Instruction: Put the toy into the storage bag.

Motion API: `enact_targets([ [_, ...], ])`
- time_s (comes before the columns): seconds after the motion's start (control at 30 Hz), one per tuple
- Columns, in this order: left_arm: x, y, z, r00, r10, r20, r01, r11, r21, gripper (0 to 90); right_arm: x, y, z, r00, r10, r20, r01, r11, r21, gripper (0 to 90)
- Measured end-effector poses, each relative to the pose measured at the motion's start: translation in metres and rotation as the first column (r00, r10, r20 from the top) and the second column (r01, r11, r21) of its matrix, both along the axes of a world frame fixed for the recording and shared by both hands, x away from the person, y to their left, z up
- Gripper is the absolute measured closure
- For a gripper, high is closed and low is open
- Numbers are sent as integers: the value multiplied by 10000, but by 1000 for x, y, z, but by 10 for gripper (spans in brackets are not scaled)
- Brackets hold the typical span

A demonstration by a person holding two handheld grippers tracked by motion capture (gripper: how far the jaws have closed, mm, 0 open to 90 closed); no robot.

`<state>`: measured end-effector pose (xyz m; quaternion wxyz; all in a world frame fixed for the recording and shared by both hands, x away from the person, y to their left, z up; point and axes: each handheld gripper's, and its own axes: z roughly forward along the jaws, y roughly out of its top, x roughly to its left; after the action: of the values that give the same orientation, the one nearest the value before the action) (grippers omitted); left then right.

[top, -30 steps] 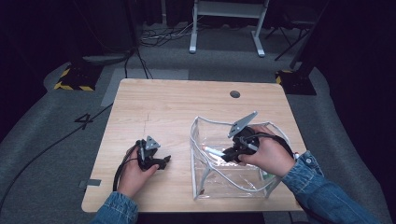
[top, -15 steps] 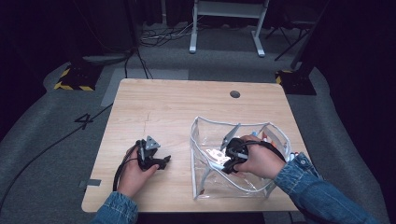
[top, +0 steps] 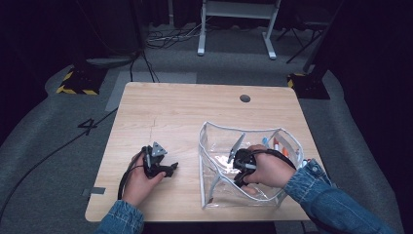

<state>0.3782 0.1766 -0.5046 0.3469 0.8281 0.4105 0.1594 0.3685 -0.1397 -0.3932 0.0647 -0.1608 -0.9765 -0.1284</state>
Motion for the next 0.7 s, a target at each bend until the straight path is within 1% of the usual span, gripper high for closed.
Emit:
enact_targets([
  [0.03, 0, 0, 0, 10000, 0, -2, 0, 10000, -1, 229, 1, -2, 3, 9998, -196, 85, 194, 9994, 283, 661],
  [0.1, 0, 0, 0, 10000, 3, -1, -3, 10000, -2, 228, 1, -3, 5, 9996, -216, 159, 211, 9992, 343, 648],
  [0.13, 0, 0, 0, 10000, 1, -1, -1, 10000, 0, 228, 2, -6, 12, 9979, -382, 529, 338, 9961, 813, 622],
  [0.17, 0, 0, 0, 10000, 1, -1, -1, 10000, 0, 228, 2, -6, 12, 9979, -382, 529, 338, 9961, 813, 622],
  [0.2, 0, 0, 0, 10000, 1, -2, -1, 10000, -2, 228, 3, -7, 17, 9966, -554, 611, 489, 9935, 1032, 628],
  [0.23, 0, 0, 0, 10000, 2, 0, -2, 10000, -4, 228, 2, -10, 29, 9924, -821, 921, 676, 9862, 1510, 614],
  [0.3, 0, 0, 0, 10000, 2, -3, -2, 10000, -4, 229, 3, -14, 41, 9876, -1013, 1202, 757, 9767, 2010, 618],
  [0.33, 0, 0, 0, 10000, 2, -3, -2, 10000, -4, 229, 3, -14, 41, 9876, -1013, 1202, 757, 9767, 2010, 618],
  [0.37, 0, 0, 0, 10000, 2, -2, -2, 10000, -3, 228, 2, -19, 56, 9793, -1264, 1579, 837, 9640, 2522, 617],
  [0.4, 0, 0, 0, 10000, 2, -2, -2, 10000, -3, 229, 2, -19, 56, 9793, -1264, 1579, 837, 9640, 2522, 617],
  [0.43, 0, 0, 0, 10000, 2, 0, -2, 10000, -3, 228, 3, -25, 71, 9701, -1519, 1893, 899, 9493, 3011, 613],
  [0.47, 0, 0, 0, 10000, 2, 0, -2, 10000, -3, 228, 3, -25, 71, 9701, -1519, 1893, 899, 9493, 3011, 613],
  [0.5, 0, 0, 0, 10000, 3, -1, -3, 10000, -3, 228, 2, -34, 85, 9570, -1903, 2191, 1116, 9383, 3273, 613],
  [0.53, 0, 0, 0, 10000, 3, -1, -3, 10000, -3, 229, 2, -34, 85, 9570, -1903, 2191, 1116, 9383, 3273, 613],
  [0.57, 0, 0, 0, 10000, 4, 0, -4, 10000, -5, 228, 1, -48, 98, 9414, -2306, 2461, 1350, 9264, 3515, 615],
  [0.6, 0, 0, 0, 10000, 4, 0, -4, 10000, -5, 228, 1, -53, 101, 9363, -2453, 2515, 1458, 9226, 3573, 615],
  [0.63, 0, 0, 0, 10000, 0, 0, 0, 10000, -2, 229, 1, -60, 105, 9285, -2679, 2570, 1634, 9165, 3651, 613],
  [0.67, 0, 0, 0, 10000, 0, 0, 0, 10000, -2, 229, 1, -60, 105, 9285, -2679, 2570, 1634, 9165, 3651, 613],
  [0.7, 0, 0, 0, 10000, 1, 0, -1, 10000, -4, 229, 1, -67, 109, 9206, -2861, 2659, 1763, 9119, 3705, 613],
])
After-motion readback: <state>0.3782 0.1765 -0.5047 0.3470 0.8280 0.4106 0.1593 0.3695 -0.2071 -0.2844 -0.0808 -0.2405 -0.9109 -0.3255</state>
